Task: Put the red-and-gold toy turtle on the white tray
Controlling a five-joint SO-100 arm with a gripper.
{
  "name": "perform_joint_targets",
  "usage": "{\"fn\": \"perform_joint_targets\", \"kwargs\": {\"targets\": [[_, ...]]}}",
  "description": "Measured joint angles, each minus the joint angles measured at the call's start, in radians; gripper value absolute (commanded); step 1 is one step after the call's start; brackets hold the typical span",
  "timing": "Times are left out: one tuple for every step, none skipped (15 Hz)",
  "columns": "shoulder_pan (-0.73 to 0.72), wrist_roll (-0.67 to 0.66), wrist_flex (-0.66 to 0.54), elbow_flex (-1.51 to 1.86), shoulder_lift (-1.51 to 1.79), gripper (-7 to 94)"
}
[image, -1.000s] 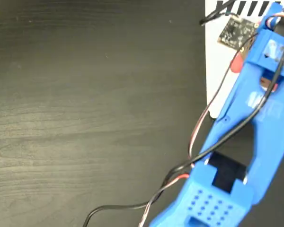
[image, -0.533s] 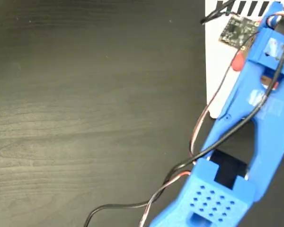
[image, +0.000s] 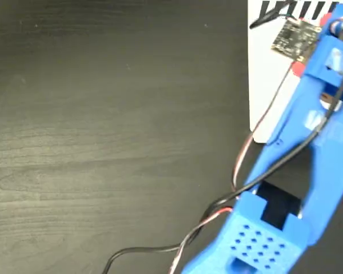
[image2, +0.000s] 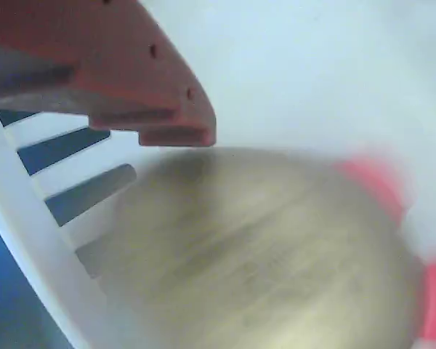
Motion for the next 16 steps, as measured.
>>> {"fn": "perform_joint_targets", "kwargs": {"targets": [[0.000,-0.009,0.000,0.000,0.000,65],[0.003,-0.012,0.000,0.000,0.000,65],[0.006,-0.012,0.000,0.000,0.000,65],[0.003,-0.012,0.000,0.000,0.000,64],[-0.005,-0.012,0.000,0.000,0.000,64],[-0.015,-0.012,0.005,0.000,0.000,63],[-0.018,-0.012,0.006,0.000,0.000,63],[-0.017,-0.012,0.006,0.000,0.000,63],[-0.014,-0.012,0.006,0.000,0.000,63],[-0.012,-0.012,0.006,0.000,0.000,63],[-0.012,-0.012,0.006,0.000,0.000,63],[-0.012,-0.012,0.012,0.000,0.000,63],[-0.014,-0.012,0.021,0.000,0.000,63],[-0.014,-0.009,0.021,0.000,0.000,63],[-0.012,-0.005,0.021,0.000,0.000,63],[-0.012,-0.002,0.021,0.000,0.000,63]]}}
